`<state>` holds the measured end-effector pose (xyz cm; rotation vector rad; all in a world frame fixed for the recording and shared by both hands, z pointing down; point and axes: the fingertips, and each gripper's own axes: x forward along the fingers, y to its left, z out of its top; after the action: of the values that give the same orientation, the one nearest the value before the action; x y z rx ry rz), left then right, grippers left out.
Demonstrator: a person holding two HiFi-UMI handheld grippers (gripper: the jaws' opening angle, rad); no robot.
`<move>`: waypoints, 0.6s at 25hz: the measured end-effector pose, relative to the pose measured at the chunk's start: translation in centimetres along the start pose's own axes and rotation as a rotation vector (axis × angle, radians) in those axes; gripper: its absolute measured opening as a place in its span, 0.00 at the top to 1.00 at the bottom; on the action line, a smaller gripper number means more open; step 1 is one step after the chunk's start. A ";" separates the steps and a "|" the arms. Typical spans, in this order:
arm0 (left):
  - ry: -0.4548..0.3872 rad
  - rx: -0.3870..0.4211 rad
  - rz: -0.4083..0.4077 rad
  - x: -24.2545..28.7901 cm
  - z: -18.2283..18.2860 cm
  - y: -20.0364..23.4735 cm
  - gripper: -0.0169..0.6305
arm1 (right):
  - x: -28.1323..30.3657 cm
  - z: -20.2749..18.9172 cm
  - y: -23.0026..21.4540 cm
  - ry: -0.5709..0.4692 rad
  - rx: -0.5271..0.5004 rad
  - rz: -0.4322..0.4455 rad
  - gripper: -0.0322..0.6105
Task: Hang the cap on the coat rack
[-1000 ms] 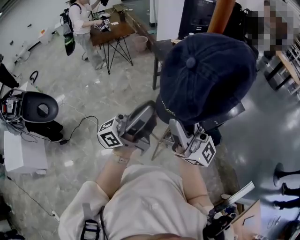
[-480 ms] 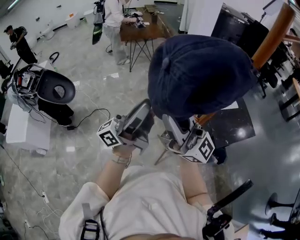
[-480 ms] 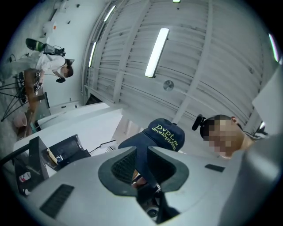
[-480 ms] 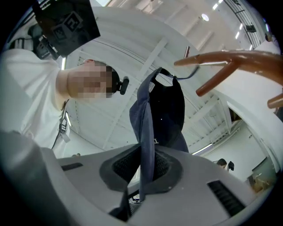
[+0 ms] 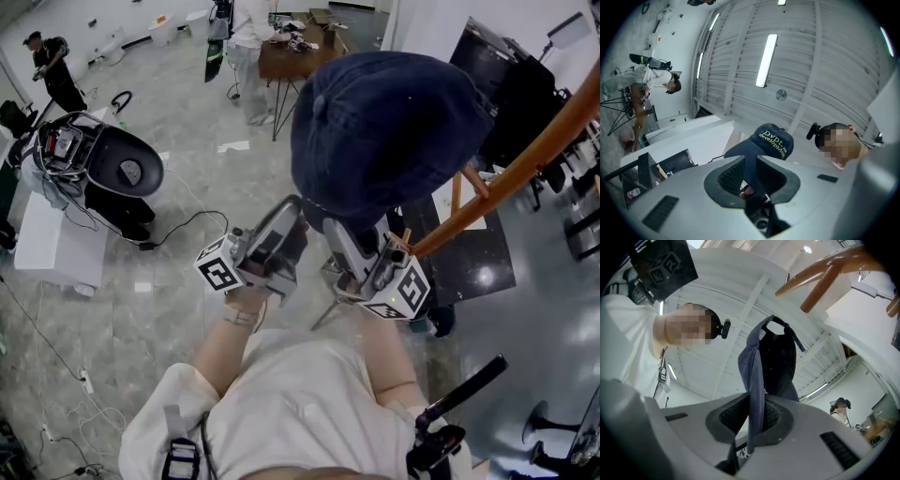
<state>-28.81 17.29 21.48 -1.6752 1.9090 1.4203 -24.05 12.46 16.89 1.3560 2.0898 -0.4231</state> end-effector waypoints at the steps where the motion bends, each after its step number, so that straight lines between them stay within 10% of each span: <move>1: 0.000 -0.001 0.003 0.0 -0.1 0.1 0.89 | 0.0 0.0 -0.1 0.005 0.000 -0.003 0.89; 15: 0.057 -0.121 -0.008 -0.6 -3.0 2.2 0.89 | -2.5 -1.5 -0.9 0.051 -0.046 -0.158 0.89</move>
<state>-29.27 15.07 24.49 -1.7937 1.8776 1.5288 -24.55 11.10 19.58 1.1917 2.2445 -0.4068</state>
